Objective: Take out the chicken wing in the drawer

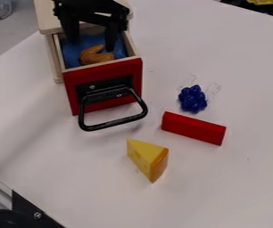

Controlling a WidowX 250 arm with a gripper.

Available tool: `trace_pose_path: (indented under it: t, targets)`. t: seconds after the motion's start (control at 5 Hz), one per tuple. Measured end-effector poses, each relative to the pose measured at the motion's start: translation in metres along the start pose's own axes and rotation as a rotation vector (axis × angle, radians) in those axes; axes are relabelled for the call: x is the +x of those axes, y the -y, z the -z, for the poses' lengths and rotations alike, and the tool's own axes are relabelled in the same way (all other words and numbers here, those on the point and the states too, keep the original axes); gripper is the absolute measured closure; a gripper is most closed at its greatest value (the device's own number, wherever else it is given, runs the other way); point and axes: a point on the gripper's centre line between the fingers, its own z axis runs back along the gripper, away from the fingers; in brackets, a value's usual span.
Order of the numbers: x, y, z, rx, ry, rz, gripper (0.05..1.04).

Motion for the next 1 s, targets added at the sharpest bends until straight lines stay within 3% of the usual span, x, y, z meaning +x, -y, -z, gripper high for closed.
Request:
trace_pose_path:
  t: [0.4,0.6,1.0]
  targets:
    - [0.002,-0.003,0.036,0.084,-0.066,-0.028,0.084]
    - [0.006,-0.007,0.047,0.099,-0.087,-0.04,0.084]
    - [0.0,-0.011,0.059,0.037,-0.148,-0.026,0.127]
